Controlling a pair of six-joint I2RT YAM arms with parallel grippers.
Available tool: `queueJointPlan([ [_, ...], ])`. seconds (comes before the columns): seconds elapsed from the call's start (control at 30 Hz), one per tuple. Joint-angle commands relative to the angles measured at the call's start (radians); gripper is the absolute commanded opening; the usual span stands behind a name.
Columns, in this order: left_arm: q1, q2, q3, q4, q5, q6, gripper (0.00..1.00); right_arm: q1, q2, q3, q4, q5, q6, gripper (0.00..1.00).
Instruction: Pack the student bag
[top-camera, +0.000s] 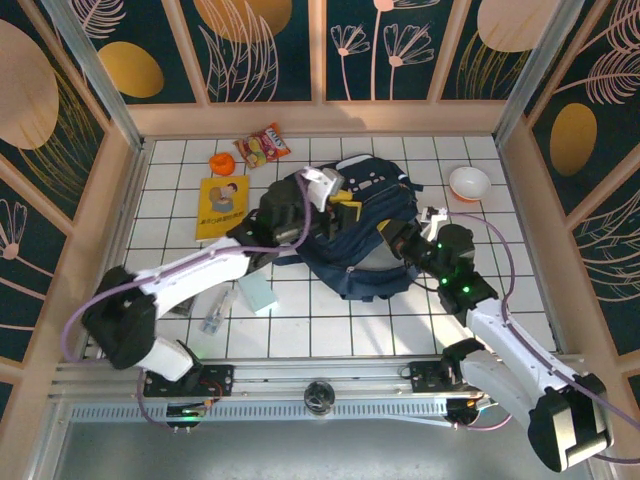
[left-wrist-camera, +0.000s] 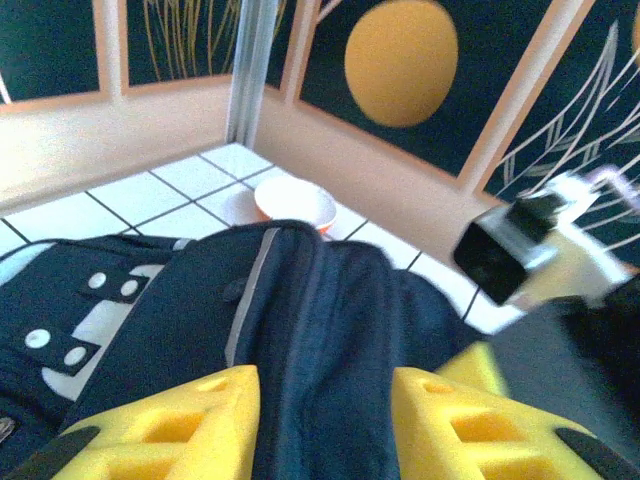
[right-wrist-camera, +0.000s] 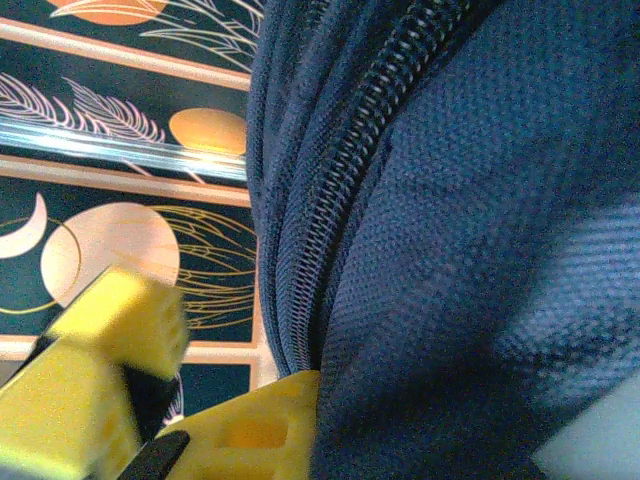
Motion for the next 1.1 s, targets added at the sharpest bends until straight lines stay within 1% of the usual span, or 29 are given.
queueJointPlan([
  [0.0, 0.003, -0.119, -0.099, -0.109, -0.043, -0.071, 0.41, 0.010, 0.008, 0.037, 0.145, 0.045, 0.001, 0.10],
  [0.1, -0.003, -0.218, -0.188, -0.185, -0.055, -0.137, 0.41, 0.024, 0.024, 0.049, 0.169, 0.055, 0.000, 0.07],
  [0.2, -0.037, -0.302, -0.285, -0.205, -0.040, -0.220, 0.40, 0.045, 0.033, 0.066, 0.156, 0.081, -0.012, 0.06],
  [0.3, -0.074, -0.351, -0.346, -0.239, -0.023, -0.266, 0.42, 0.067, 0.036, 0.082, 0.134, 0.105, -0.026, 0.06],
  [0.37, -0.083, -0.365, -0.372, -0.264, -0.013, -0.281, 0.43, 0.078, 0.039, 0.087, 0.130, 0.118, -0.030, 0.06],
  [0.47, -0.093, -0.354, -0.381, -0.262, 0.021, -0.282, 0.44, 0.089, 0.042, 0.088, 0.132, 0.130, -0.033, 0.06],
  [0.57, -0.102, -0.311, -0.365, -0.254, 0.057, -0.280, 0.43, 0.090, 0.049, 0.091, 0.132, 0.124, -0.037, 0.06],
  [0.7, -0.120, -0.256, -0.325, -0.264, 0.073, -0.250, 0.43, 0.093, 0.058, 0.097, 0.138, 0.114, -0.039, 0.07],
  [0.8, -0.128, -0.232, -0.315, -0.251, 0.081, -0.252, 0.44, 0.095, 0.058, 0.097, 0.136, 0.114, -0.042, 0.06],
  [1.07, -0.161, -0.191, -0.260, -0.270, 0.035, -0.222, 0.44, 0.105, 0.068, 0.100, 0.144, 0.113, -0.041, 0.07],
])
